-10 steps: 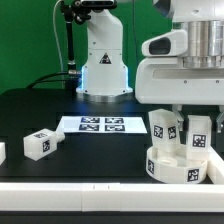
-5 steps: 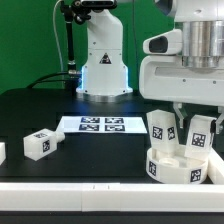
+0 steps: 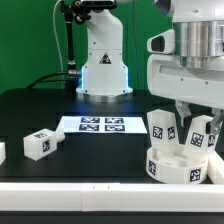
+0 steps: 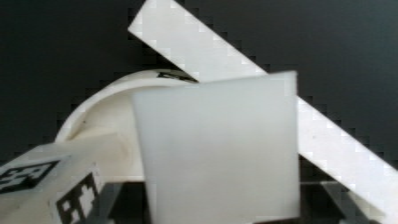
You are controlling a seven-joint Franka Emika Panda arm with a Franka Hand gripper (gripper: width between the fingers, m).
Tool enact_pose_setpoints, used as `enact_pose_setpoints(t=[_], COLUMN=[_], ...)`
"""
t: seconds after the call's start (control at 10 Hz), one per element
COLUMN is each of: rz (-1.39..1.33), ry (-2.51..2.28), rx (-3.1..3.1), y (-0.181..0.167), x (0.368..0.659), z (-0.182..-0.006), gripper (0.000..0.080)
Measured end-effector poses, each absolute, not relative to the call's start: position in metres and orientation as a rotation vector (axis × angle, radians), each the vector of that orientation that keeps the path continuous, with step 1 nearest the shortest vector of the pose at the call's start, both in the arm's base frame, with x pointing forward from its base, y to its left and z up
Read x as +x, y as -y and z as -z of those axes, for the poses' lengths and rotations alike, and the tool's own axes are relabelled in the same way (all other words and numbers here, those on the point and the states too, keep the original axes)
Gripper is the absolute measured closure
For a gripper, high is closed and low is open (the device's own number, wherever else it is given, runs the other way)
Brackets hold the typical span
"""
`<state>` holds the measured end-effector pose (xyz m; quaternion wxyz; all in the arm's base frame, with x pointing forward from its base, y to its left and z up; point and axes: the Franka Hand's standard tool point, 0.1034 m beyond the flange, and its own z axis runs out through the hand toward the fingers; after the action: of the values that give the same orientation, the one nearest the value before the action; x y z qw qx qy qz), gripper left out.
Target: Assemble stool
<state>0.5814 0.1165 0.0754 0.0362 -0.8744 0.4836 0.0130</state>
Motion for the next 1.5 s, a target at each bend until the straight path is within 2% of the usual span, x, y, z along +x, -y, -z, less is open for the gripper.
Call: enact_pose_setpoints(t=[0.3,0.6,1.1,1.2,1.3,1.4,1.5], rz=[-0.061,-0.061,-0.093,-0.093,-0.093,-0.094,-0.099], ry=[-1.782,-2.178,-2.405,-2.403,-2.4,-2.373,-2.292], rx=[-2.487,-2.017,-1.653,-1.657,-1.661,-1.715,-1.852], y=[-0.1157,-0.1123,-0.1128,-0.113,-0.113,-0.1129,-0.1097], x=[0.5817,0.5807,0.5826,0.5824,0.5823,0.5818,0.5832], z=[-0.0754,-0.0738,-0.0736,-0.0733,-0.0731,-0.0731,-0.0757], gripper=[0.0459,0.0459,0.0459,0.0379,0.0379,0.0247,0.0247])
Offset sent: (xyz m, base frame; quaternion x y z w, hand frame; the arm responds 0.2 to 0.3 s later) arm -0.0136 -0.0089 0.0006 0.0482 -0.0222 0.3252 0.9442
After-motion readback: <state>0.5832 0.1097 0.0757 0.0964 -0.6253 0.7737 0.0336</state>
